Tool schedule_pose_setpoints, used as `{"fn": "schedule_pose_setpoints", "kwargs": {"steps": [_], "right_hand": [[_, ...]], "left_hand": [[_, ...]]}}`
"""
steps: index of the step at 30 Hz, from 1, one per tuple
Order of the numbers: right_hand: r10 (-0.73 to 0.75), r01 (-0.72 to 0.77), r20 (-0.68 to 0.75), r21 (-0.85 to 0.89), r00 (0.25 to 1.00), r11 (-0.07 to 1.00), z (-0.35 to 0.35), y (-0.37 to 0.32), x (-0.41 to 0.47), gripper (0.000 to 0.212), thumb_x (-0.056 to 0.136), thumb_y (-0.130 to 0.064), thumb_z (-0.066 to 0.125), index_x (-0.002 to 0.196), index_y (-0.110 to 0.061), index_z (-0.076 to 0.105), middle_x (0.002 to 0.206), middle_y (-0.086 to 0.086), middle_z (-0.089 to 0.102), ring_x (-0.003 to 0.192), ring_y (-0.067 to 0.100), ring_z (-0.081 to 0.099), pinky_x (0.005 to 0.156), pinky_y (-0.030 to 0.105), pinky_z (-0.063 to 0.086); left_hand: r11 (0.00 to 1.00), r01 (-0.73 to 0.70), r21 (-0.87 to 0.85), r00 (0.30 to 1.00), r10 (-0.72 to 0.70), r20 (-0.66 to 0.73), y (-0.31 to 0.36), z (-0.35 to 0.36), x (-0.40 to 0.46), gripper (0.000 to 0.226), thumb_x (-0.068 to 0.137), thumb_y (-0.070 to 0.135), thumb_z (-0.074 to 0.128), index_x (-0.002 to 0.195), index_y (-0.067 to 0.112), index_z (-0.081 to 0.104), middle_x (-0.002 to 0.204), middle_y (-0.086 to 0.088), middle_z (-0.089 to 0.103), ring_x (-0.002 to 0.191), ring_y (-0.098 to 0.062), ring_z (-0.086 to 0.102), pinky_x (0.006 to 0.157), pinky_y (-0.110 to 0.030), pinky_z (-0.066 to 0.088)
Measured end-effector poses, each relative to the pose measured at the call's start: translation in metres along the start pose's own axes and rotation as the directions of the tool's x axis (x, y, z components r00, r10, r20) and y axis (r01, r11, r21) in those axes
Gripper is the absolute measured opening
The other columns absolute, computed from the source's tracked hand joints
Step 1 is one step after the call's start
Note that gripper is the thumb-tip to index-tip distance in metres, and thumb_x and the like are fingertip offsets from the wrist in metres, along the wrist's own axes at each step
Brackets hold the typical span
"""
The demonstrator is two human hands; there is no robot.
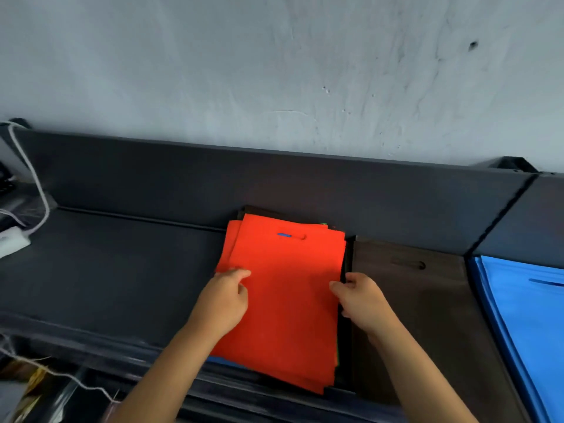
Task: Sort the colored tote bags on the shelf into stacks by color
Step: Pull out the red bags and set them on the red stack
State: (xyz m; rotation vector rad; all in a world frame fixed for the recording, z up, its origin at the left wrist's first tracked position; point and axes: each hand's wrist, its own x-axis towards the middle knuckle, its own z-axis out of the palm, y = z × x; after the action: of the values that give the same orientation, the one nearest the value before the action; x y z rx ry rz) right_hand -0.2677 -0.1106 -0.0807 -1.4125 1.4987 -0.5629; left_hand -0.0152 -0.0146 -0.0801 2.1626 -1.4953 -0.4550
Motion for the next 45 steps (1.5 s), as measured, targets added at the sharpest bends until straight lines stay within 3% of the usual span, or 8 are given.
{"fn": "schedule_pose_setpoints", "kwargs": {"steps": [6,12,17,22,31,34,39,45], "right_hand": [[0.040,-0.028,-0.195,0.064,0.980,0.998,0.005,0.005,0.000,0.019,0.088,-0.012,0.078,0.105,-0.011,0.072,0.094,0.006,0.079,0.077,0.020,0.075,0.069,0.036,0.060],[0.152,-0.101,-0.299,0.177,0.942,0.979,0.000,0.010,-0.007,0.006,0.091,-0.013,0.075,0.093,-0.007,0.075,0.090,0.021,0.078,0.082,0.038,0.075,0.071,0.045,0.060],[0.216,-0.167,-0.182,0.251,0.959,0.954,-0.003,0.012,-0.012,0.010,0.093,-0.015,0.077,0.101,-0.008,0.077,0.088,0.014,0.081,0.083,0.035,0.079,0.080,0.049,0.066],[0.173,-0.107,-0.264,0.246,0.949,0.963,-0.010,0.016,-0.013,0.011,0.096,-0.009,0.071,0.098,-0.018,0.077,0.093,0.008,0.082,0.089,0.033,0.078,0.091,0.054,0.063],[0.186,-0.124,-0.160,0.334,0.969,0.934,-0.005,0.013,-0.011,0.018,0.094,-0.006,0.073,0.108,-0.016,0.073,0.092,0.009,0.083,0.084,0.031,0.081,0.084,0.053,0.065],[0.168,-0.111,-0.194,0.274,0.967,0.955,-0.003,0.014,-0.007,0.013,0.094,-0.007,0.071,0.105,-0.015,0.074,0.092,0.010,0.082,0.084,0.032,0.080,0.085,0.053,0.065],[0.180,-0.119,-0.219,0.264,0.959,0.957,-0.007,0.016,-0.003,0.010,0.094,-0.011,0.070,0.104,-0.013,0.072,0.095,0.011,0.080,0.087,0.033,0.077,0.084,0.050,0.064],[0.156,-0.105,-0.204,0.240,0.966,0.965,-0.002,0.014,0.002,0.009,0.093,-0.010,0.070,0.102,-0.013,0.071,0.094,0.012,0.079,0.087,0.035,0.077,0.085,0.055,0.064]], "left_hand": [[0.983,-0.093,-0.158,0.995,0.095,0.005,-0.014,-0.001,0.007,0.040,0.102,0.016,0.053,0.139,0.027,0.064,0.139,0.014,0.063,0.129,-0.004,0.057,0.111,-0.024,0.044],[0.983,-0.156,0.094,0.983,0.145,0.114,-0.023,0.004,0.017,0.050,0.107,0.026,0.045,0.157,0.022,0.042,0.165,0.000,0.037,0.156,-0.018,0.023,0.131,-0.041,0.002],[0.987,-0.157,-0.038,0.978,0.161,0.130,-0.010,0.005,0.014,0.052,0.106,0.036,0.047,0.157,0.027,0.036,0.165,0.006,0.032,0.154,-0.024,0.027,0.126,-0.041,0.026],[0.990,-0.104,-0.097,0.991,0.112,0.076,-0.018,0.006,0.024,0.056,0.104,0.030,0.051,0.157,0.021,0.036,0.157,0.001,0.043,0.141,-0.019,0.047,0.114,-0.037,0.042],[0.953,-0.057,-0.296,0.996,0.076,0.053,-0.008,0.008,0.031,0.049,0.102,0.028,0.058,0.150,0.024,0.046,0.151,0.003,0.048,0.135,-0.010,0.053,0.109,-0.032,0.048],[0.973,-0.068,-0.219,0.997,0.059,-0.046,-0.010,0.005,0.030,0.048,0.102,0.023,0.057,0.149,0.018,0.048,0.158,-0.001,0.039,0.140,-0.016,0.049,0.110,-0.027,0.041],[0.997,-0.071,-0.039,0.997,0.072,0.034,-0.012,0.004,0.024,0.052,0.104,0.027,0.052,0.154,0.019,0.043,0.153,0.001,0.051,0.137,-0.016,0.053,0.108,-0.028,0.044],[0.994,-0.056,-0.091,0.997,0.061,0.050,-0.009,0.001,0.026,0.049,0.105,0.029,0.052,0.152,0.021,0.044,0.150,0.002,0.054,0.133,-0.014,0.055,0.103,-0.024,0.044]]}}
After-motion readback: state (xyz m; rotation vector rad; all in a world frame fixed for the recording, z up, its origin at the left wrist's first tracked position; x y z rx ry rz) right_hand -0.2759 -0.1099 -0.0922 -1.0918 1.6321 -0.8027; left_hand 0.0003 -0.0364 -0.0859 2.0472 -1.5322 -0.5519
